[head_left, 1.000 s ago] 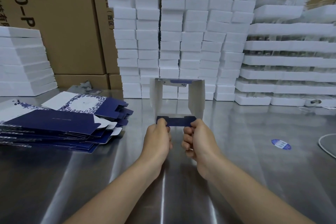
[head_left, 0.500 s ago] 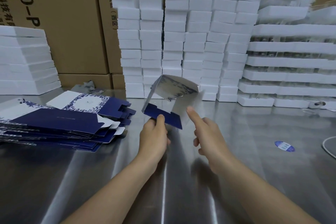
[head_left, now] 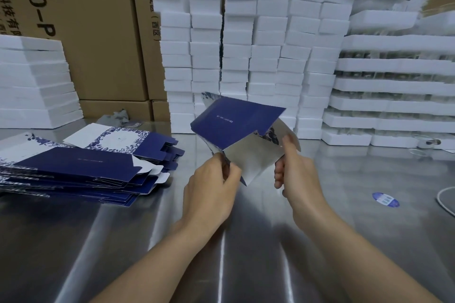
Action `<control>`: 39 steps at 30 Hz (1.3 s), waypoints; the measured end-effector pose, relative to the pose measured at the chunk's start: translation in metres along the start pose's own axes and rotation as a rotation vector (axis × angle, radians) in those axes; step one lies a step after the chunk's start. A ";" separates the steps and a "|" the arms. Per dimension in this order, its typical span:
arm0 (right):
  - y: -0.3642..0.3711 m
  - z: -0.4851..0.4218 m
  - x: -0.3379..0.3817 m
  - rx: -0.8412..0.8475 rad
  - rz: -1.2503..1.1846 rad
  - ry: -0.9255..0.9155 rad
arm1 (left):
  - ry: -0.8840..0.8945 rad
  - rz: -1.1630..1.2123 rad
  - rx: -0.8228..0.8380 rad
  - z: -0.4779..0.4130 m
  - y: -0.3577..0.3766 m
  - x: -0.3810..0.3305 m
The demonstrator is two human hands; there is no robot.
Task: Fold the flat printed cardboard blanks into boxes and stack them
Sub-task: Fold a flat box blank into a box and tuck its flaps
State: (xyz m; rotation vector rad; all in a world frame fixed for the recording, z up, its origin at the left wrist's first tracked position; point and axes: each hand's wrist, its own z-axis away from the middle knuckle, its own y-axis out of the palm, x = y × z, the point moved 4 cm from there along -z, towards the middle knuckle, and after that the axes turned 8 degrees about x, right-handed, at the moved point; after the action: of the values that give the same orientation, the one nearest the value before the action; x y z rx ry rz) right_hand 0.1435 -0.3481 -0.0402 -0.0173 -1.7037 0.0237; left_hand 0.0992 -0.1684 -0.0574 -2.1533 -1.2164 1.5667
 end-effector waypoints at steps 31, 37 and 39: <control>0.015 0.012 -0.008 0.237 -0.192 0.144 | 0.080 0.281 -0.048 0.009 -0.011 -0.026; 0.016 0.014 -0.008 0.226 -0.236 0.131 | -0.201 0.698 0.330 0.012 0.014 -0.026; 0.017 0.014 -0.009 0.227 -0.226 0.133 | -0.227 0.791 0.345 0.015 0.016 -0.030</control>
State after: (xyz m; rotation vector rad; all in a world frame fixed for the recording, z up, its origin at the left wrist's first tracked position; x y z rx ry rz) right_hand 0.1310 -0.3311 -0.0515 0.3360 -1.5529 0.0465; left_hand 0.0915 -0.2038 -0.0520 -2.3763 -0.0519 2.1463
